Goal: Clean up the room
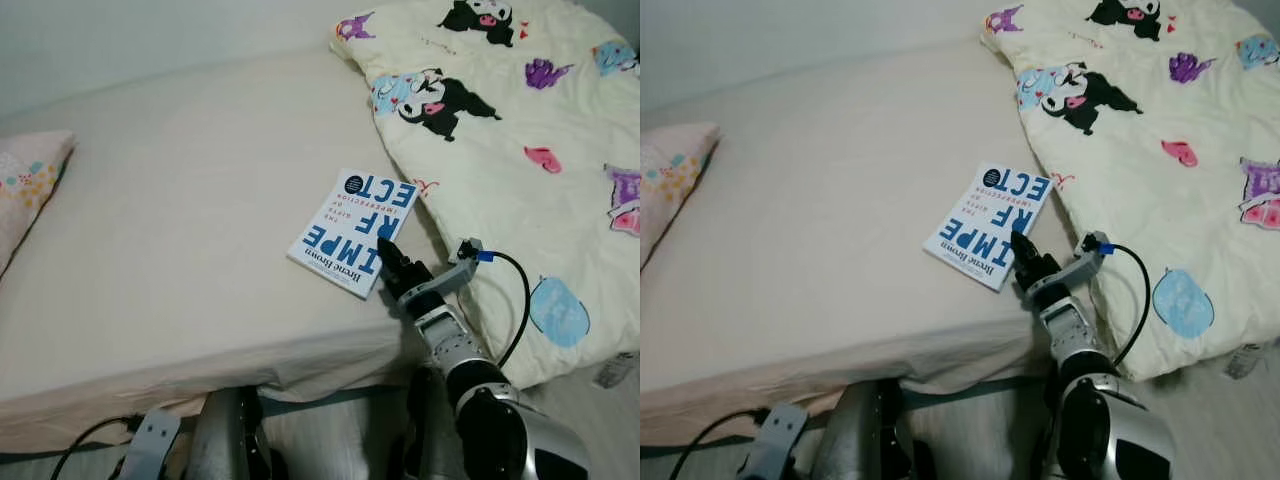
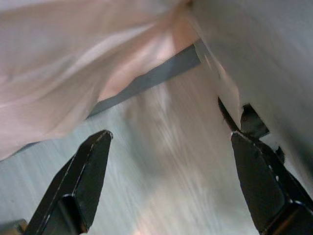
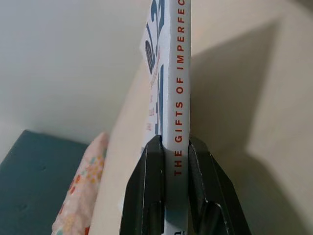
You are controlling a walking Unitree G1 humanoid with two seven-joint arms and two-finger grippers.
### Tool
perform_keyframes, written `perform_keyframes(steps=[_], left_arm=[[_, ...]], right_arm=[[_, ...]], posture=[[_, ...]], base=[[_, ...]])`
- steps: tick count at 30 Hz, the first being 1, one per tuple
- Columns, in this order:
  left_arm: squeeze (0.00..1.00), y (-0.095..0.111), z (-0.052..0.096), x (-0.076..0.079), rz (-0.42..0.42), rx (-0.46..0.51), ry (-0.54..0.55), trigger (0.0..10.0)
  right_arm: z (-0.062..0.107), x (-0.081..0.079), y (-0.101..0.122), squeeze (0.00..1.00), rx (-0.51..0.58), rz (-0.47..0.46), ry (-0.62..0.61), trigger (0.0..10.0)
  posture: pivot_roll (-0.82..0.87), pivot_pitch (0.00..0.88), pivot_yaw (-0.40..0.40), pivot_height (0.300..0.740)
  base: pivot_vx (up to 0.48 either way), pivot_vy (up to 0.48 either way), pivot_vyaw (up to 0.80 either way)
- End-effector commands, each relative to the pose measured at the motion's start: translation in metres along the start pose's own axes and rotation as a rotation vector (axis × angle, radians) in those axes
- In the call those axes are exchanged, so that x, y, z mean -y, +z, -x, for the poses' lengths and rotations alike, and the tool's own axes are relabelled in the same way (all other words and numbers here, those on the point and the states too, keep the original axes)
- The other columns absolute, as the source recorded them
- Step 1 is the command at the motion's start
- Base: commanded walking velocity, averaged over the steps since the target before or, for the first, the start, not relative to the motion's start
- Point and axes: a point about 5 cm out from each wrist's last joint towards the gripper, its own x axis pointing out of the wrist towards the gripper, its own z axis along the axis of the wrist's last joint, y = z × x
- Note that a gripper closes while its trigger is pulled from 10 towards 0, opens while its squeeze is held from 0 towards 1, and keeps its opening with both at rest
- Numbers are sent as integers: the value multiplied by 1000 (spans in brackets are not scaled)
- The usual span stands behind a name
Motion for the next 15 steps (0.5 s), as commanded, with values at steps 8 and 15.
perform_keyframes(steps=[8, 15], left_arm=[[0, 32, -13, -29, 142, 72, 174, 10000], [0, 80, -13, -80, 156, 212, 426, 10000]], right_arm=[[-8, -24, -23, 0, -130, 120, 187, 0], [13, -21, -70, 0, -308, 171, 194, 0]], posture=[[4, 114, 38, 540], [-4, 69, 15, 540]], base=[[0, 0, 0], [0, 0, 0]])
